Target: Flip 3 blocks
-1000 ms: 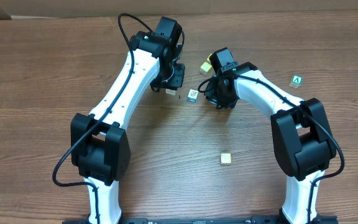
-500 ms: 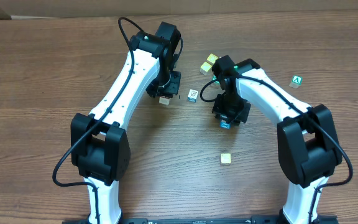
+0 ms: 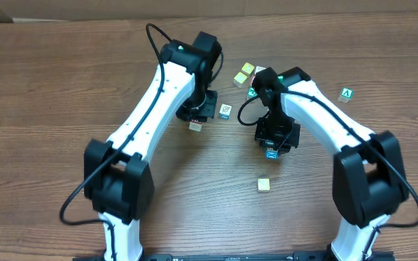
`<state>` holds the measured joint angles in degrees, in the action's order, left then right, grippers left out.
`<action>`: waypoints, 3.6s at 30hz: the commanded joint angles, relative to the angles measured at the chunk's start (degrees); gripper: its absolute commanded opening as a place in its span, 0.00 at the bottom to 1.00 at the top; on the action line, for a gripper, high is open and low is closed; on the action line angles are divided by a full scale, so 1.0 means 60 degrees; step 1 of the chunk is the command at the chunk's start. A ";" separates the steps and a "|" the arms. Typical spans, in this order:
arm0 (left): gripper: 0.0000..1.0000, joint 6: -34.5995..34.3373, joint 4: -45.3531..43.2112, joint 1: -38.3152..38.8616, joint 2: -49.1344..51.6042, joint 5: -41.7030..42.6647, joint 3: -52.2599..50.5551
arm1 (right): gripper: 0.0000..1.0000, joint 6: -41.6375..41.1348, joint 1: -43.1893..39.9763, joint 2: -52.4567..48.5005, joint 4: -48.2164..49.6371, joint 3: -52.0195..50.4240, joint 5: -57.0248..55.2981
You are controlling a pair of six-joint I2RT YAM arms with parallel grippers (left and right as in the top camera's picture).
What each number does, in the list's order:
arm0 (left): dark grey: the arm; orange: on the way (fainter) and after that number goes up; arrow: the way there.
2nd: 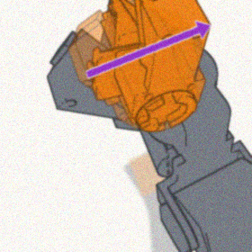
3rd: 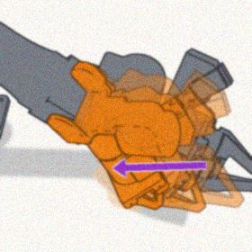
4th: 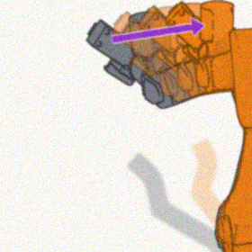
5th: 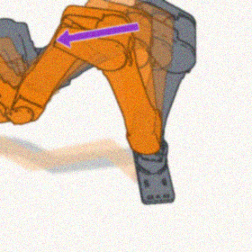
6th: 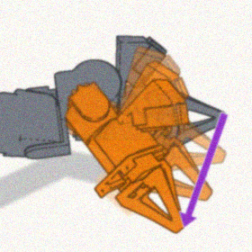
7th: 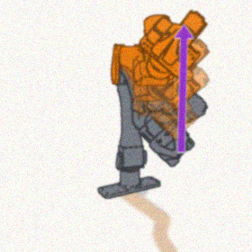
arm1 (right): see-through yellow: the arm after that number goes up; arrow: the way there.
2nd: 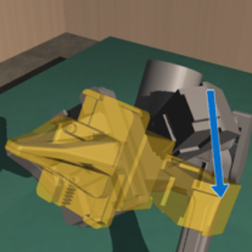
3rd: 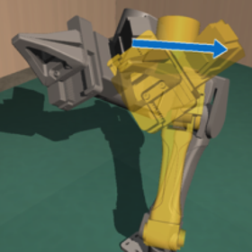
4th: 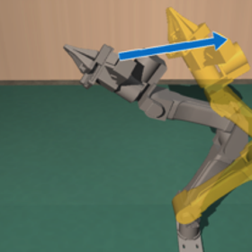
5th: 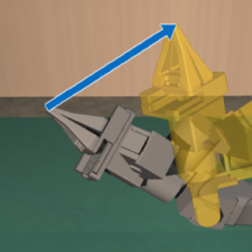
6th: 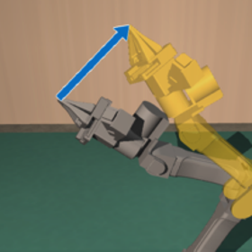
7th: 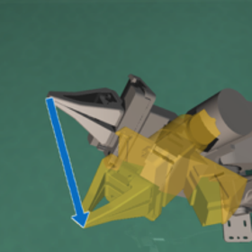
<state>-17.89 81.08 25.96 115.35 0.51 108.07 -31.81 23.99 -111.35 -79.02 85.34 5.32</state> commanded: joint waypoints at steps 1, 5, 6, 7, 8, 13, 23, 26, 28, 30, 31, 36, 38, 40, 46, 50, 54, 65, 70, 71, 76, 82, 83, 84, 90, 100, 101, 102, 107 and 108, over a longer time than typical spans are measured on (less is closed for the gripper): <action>0.24 -0.0678 0.0259 0.0157 -0.1122 -0.0477 0.0000 | 0.27 0.0120 0.0408 0.0772 0.0015 -0.0208 0.0386; 0.25 -0.0699 0.0535 0.0117 -0.1315 -0.0474 0.0004 | 0.27 0.0058 0.1067 0.0790 0.0302 -0.0495 0.0721; 0.25 -0.0699 0.0601 0.0102 -0.1311 -0.0477 0.0000 | 0.27 0.0058 0.1264 0.0790 0.0470 -0.0627 0.0805; 0.25 -0.0696 0.0739 0.0102 -0.1304 -0.0484 0.0000 | 0.28 -0.0029 0.1687 0.0790 0.0761 -0.0918 0.0801; 0.25 -0.0692 0.0790 0.0102 -0.1304 -0.0484 0.0000 | 0.28 -0.0153 0.1825 0.0790 0.0856 -0.1031 0.0794; 0.26 -0.0692 0.0907 0.0102 -0.1304 -0.0484 0.0000 | 0.29 -0.0710 0.2244 0.0790 0.1173 -0.1530 0.0772; 0.27 -0.0696 0.0922 0.0102 -0.1304 -0.0481 0.0000 | 0.34 -0.0743 0.2444 0.0790 0.1563 -0.2149 0.0772; 0.27 -0.0696 0.0922 0.0102 -0.1304 -0.0481 0.0000 | 0.34 -0.0743 0.2448 0.0790 0.1559 -0.2222 0.0772; 0.28 -0.0696 0.0922 0.0102 -0.1304 -0.0484 0.0000 | 0.34 -0.0743 0.2448 0.0790 0.1566 -0.2226 0.0776; 0.28 -0.0696 0.0922 0.0102 -0.1304 -0.0484 0.0000 | 0.34 -0.0743 0.2448 0.0790 0.1577 -0.2226 0.0780; 0.28 -0.0696 0.0918 0.0102 -0.1304 -0.0481 0.0000 | 0.34 -0.0747 0.2448 0.0790 0.1588 -0.2226 0.0790; 0.29 -0.0696 0.0914 0.0102 -0.1304 -0.0481 0.0000 | 0.37 -0.0739 0.2448 0.0790 0.1566 -0.2233 0.0805; 0.29 -0.0692 0.0922 0.0102 -0.1304 -0.0484 0.0000 | 0.39 -0.0739 0.2448 0.0790 0.1541 -0.2233 0.0805; 0.28 -0.0692 0.0922 0.0102 -0.1304 -0.0484 0.0000 | 0.43 -0.0739 0.2448 0.0790 0.1515 -0.2233 0.0812; 0.29 -0.0696 0.0903 0.0102 -0.1304 -0.0481 0.0000 | 0.46 -0.0729 0.2448 0.0790 0.1530 -0.2229 0.0878; 0.30 -0.0696 0.0878 0.0102 -0.1304 -0.0474 0.0000 | 0.45 -0.0612 0.2280 0.0790 0.1268 -0.1843 0.0885; 0.29 -0.0699 0.0885 0.0127 -0.1304 -0.0408 -0.0004 | 0.46 -0.0040 0.1807 0.0790 0.0503 -0.0998 0.0933; 0.33 -0.0758 0.0051 0.0302 -0.1300 0.0193 -0.1734 | 0.48 0.2157 -0.0401 0.0790 -0.0503 -0.0189 0.2018; 0.37 -0.0554 -0.0586 0.0641 -0.1300 0.0831 -0.3111 | 0.49 0.2419 -0.1752 0.0790 -0.0525 -0.0189 0.1574; 0.37 -0.0568 -0.0729 0.0692 -0.1300 0.0790 -0.3381 | 0.49 0.2419 -0.2029 0.0790 -0.0532 -0.0193 0.1450; 0.36 -0.1071 -0.2546 0.0743 -0.1300 0.0565 -0.4991 | 1.00 0.2419 -0.3322 0.0790 -0.0404 -0.0211 0.0790; 0.27 -0.1137 -0.5166 0.0612 -0.1300 -0.0091 -0.6218 | 1.00 0.2415 -0.4182 0.0790 -0.0379 -0.0219 0.0688; 0.24 -0.1140 -0.5450 0.0608 -0.1300 -0.0087 -0.6379 | 1.00 0.2415 -0.4262 0.0790 -0.0372 -0.0219 0.0692; 0.20 -0.1235 -0.5639 0.0612 -0.1300 -0.0091 -0.6579 | 1.00 0.2415 -0.4339 0.0790 -0.0346 -0.0219 0.0692; 0.07 -0.1563 -0.5464 0.0637 -0.1300 0.0583 -0.7267 | 1.00 0.2415 -0.4368 0.0790 0.0291 -0.0219 0.0688; 0.05 -0.1559 -0.5595 0.0769 -0.1300 0.2255 -0.7752 | 1.00 0.2415 -0.4368 0.0790 0.2769 -0.0219 0.0692; 0.05 -0.1563 -0.5588 0.0831 -0.1300 0.2430 -0.7752 | 1.00 0.2415 -0.4368 0.0790 0.2998 -0.0219 0.0692; 0.07 -0.1566 -0.5577 0.0892 -0.1300 0.2550 -0.7752 | 1.00 0.2415 -0.4368 0.0790 0.3217 -0.0219 0.0692; 0.13 -0.1883 -0.5508 0.1326 -0.1300 0.3024 -0.7756 | 1.00 0.2415 -0.4368 0.0790 0.4197 -0.0219 0.0692; 0.13 -0.1898 -0.5490 0.1424 -0.1300 0.3107 -0.7756 | 1.00 0.2415 -0.4368 0.0790 0.4288 -0.0219 0.0692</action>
<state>-27.35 47.79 32.34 106.87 15.49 62.70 -17.72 -2.15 -107.53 -54.74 82.98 10.02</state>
